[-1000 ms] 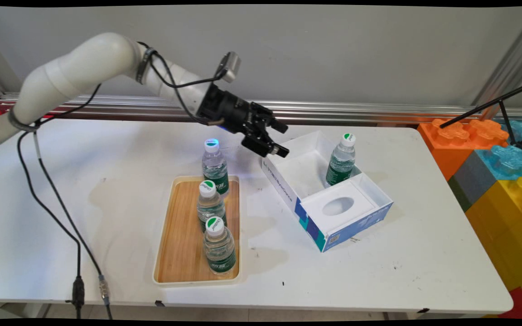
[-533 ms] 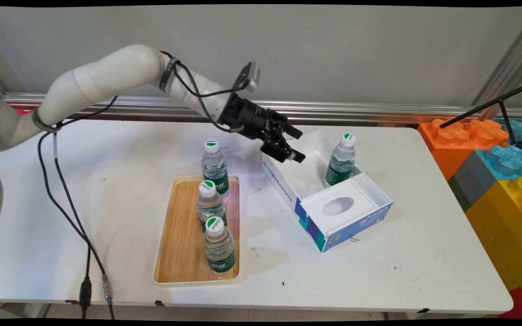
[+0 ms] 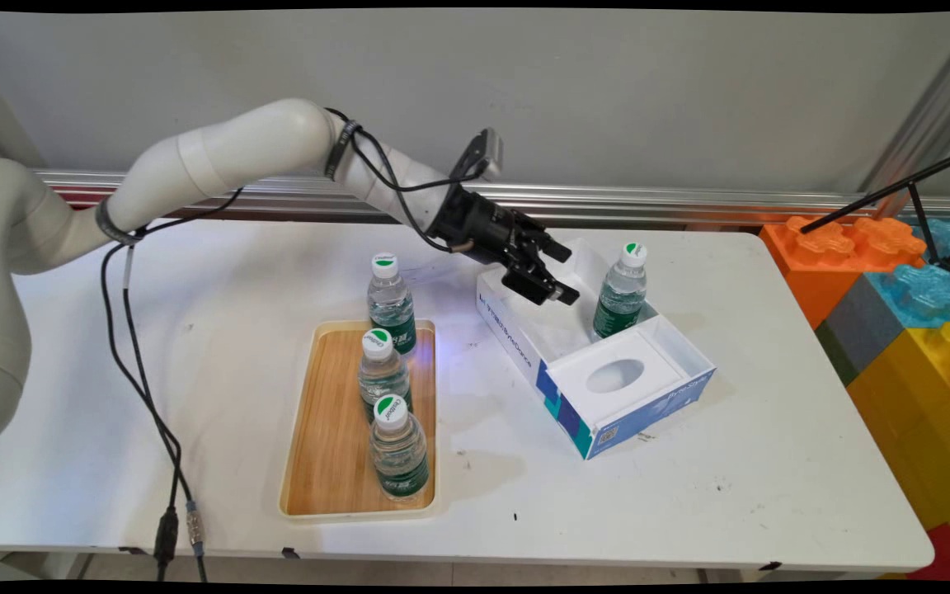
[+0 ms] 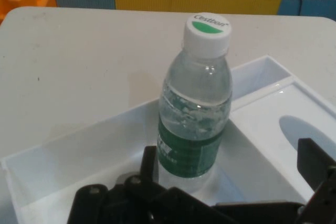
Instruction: Pick up the green bottle from the white box
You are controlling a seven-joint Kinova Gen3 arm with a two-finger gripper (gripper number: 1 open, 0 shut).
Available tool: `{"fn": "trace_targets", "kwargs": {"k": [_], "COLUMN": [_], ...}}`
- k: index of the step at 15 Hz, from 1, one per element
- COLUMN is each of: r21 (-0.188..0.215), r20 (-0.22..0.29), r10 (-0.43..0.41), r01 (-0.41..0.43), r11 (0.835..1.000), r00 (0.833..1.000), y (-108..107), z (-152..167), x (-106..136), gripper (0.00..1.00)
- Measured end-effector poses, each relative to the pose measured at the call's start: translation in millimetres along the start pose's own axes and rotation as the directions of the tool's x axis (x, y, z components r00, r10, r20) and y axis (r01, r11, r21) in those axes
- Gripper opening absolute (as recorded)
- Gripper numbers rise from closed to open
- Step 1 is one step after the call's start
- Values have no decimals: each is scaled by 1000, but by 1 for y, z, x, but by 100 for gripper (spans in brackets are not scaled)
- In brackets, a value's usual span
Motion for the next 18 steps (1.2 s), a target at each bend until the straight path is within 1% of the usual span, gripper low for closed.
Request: {"fn": "trace_targets", "kwargs": {"k": [6,18], "r21": [-1,9], "r20": [5,-4], "r10": [0,-4], "r01": [0,4], "r11": [1000,1000], "r00": [1000,1000], "y": [-6,-19], "z": [24,58], "x": [-3,1], "gripper": [100,100]}}
